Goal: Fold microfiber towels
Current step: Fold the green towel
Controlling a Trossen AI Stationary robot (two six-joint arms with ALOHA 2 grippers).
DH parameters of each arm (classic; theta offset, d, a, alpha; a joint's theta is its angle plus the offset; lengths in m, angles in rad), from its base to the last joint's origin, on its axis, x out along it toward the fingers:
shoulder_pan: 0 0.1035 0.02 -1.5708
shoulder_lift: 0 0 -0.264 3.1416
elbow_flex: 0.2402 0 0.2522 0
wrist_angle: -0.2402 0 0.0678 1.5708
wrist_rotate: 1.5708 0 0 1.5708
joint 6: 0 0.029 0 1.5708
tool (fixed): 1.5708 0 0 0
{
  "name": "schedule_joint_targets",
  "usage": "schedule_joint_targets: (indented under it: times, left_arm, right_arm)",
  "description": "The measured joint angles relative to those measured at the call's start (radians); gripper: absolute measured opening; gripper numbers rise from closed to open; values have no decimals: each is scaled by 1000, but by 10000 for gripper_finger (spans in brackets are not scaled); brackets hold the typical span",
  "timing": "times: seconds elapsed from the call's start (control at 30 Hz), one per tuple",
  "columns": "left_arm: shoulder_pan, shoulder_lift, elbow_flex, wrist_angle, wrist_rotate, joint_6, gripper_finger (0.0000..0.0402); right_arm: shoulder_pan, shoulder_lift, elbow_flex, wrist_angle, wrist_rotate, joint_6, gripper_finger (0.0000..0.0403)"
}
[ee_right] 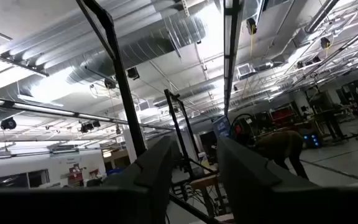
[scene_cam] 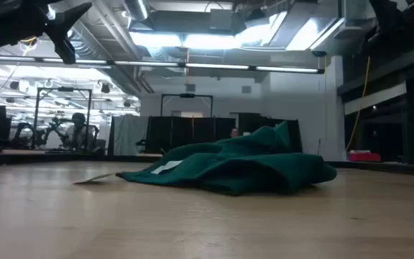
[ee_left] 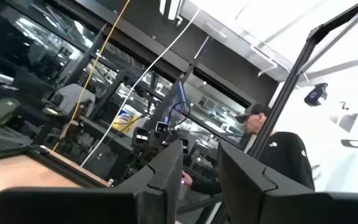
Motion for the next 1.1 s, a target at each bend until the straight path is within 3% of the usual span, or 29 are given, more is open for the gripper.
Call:
schedule_joint_targets:
  times: [0.17,0.27,0.37,0.43,0.53,0.63,0.77,0.83,0.97,1.1]
  left_arm:
    - [0,0,0,53,-11,-7,98]
    - [0,0,0,183,4,20,98]
    - [0,0,9,321,40,97,98]
    - [0,0,50,298,44,143,98]
    - [0,18,153,102,40,205,95]
    - [0,52,303,-176,-19,276,88]
    - [0,153,563,-720,-185,296,76]
    - [0,239,686,-982,-268,259,70]
    - [0,433,850,-1369,-307,176,56]
    - [-14,573,881,-1509,-194,121,42]
  right_arm:
    - [0,0,0,90,-1,10,125]
    - [0,0,9,145,-2,-8,127]
    - [0,14,67,137,-27,-41,129]
    - [0,49,133,89,-37,-72,129]
    - [0,142,288,-116,-61,-141,126]
    - [0,255,482,-462,-19,-188,123]
    - [0,428,737,-972,100,-174,123]
    - [0,523,827,-1160,108,-159,122]
    - [0,667,893,-1270,34,-147,118]
    - [16,773,893,-1262,-87,-86,114]
